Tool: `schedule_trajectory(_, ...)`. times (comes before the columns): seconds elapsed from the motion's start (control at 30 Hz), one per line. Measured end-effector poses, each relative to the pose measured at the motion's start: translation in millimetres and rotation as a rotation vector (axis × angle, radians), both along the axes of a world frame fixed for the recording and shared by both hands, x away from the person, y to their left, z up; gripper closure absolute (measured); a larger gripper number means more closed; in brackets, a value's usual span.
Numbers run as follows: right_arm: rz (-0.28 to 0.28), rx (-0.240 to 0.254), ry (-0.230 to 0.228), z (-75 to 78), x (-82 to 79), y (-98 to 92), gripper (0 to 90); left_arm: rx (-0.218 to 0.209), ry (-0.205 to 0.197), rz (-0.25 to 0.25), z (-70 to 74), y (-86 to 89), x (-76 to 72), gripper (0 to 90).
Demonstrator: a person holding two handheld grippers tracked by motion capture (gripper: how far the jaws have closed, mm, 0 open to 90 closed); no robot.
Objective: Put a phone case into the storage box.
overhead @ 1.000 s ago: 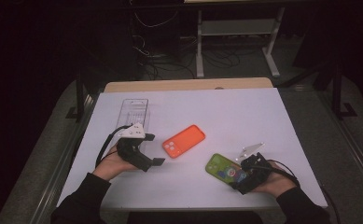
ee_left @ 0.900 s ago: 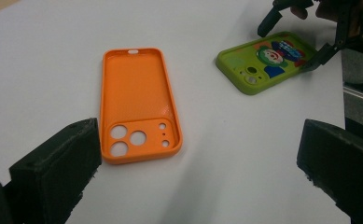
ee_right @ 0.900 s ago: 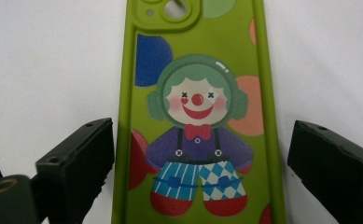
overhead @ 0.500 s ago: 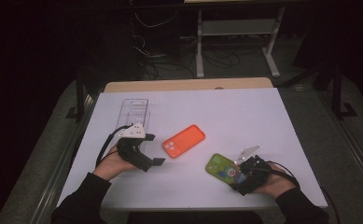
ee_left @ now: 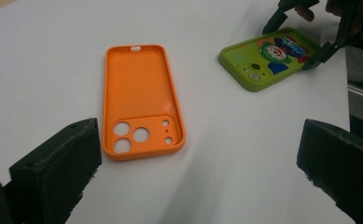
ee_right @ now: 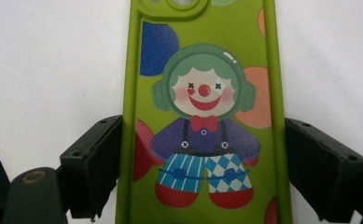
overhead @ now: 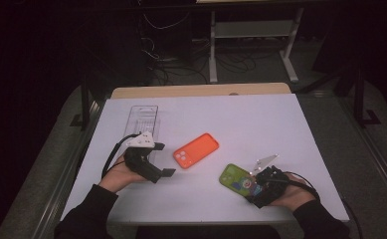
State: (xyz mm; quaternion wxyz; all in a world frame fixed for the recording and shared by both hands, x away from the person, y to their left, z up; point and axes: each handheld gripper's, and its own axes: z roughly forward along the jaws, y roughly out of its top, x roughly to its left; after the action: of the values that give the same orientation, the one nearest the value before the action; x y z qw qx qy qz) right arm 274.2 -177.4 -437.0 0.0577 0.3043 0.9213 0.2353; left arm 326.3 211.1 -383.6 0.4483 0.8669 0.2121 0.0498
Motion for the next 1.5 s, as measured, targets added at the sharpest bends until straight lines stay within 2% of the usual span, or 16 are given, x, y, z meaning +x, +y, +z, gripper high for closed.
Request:
schedule_trajectory(0.03, 0.0, 0.006, 0.0, 0.0, 0.0, -0.3, 15.3, 0.008, -0.005, -0.008, 0.3, 1.0, 1.0, 0.0)
schedule_trajectory(0.13, -0.003, 0.038, 0.009, 2.1, 1.8, -2.0, 15.3, -0.009, 0.002, -0.001, 0.3, 1.5, 2.3, 0.0)
schedule_trajectory(0.4, -0.003, 0.065, 0.0, 11.1, 10.2, -4.4, 15.3, -0.014, 0.004, -0.01, 0.2, 1.7, 7.6, 0.0)
schedule_trajectory(0.57, 0.007, 0.079, -0.013, 19.8, 19.7, -5.7, 15.4, -0.003, -0.002, -0.024, 1.9, -0.8, 10.7, 0.0)
schedule_trajectory(0.6, 0.008, 0.08, -0.015, 21.6, 21.8, -5.8, 15.4, -0.012, 0.006, -0.018, 1.6, -2.7, 10.9, 0.0)
schedule_trajectory(0.67, 0.013, 0.085, -0.026, 25.8, 27.1, -6.2, 15.4, 0.003, -0.004, -0.032, 2.2, -3.5, 13.0, 0.0)
schedule_trajectory(0.9, 0.042, 0.107, -0.023, 37.8, 45.5, -7.3, 15.4, -0.014, -0.012, -0.062, 7.4, -12.4, 18.8, 0.0)
schedule_trajectory(1.03, 0.083, 0.085, -0.036, 39.7, 55.8, -6.7, 15.4, -0.016, -0.007, -0.087, 9.0, -18.8, 21.6, 0.0)
schedule_trajectory(1.07, 0.087, 0.086, -0.029, 41.1, 57.6, -5.9, 15.4, -0.004, -0.015, -0.099, 9.7, -19.9, 22.9, 0.0)
schedule_trajectory(1.1, 0.112, 0.081, -0.05, 40.7, 60.8, -5.6, 15.4, -0.003, -0.012, -0.099, 9.9, -22.3, 23.3, 0.0)
schedule_trajectory(1.13, 0.115, 0.078, -0.041, 42.4, 62.1, -4.0, 15.4, 0.003, -0.014, -0.103, 10.2, -23.4, 23.9, 0.0)
schedule_trajectory(1.2, 0.137, 0.076, -0.053, 43.8, 66.0, -2.1, 15.4, 0.012, -0.018, -0.114, 10.4, -26.9, 25.8, 0.0)
schedule_trajectory(1.43, 0.201, 0.087, -0.045, 50.3, 77.6, 4.8, 15.4, 0.021, -0.014, -0.145, 11.6, -37.0, 32.2, 0.0)
schedule_trajectory(1.5, 0.222, 0.089, -0.056, 52.9, 80.5, 7.3, 15.4, 0.021, -0.017, -0.155, 12.6, -40.5, 35.1, 0.0)
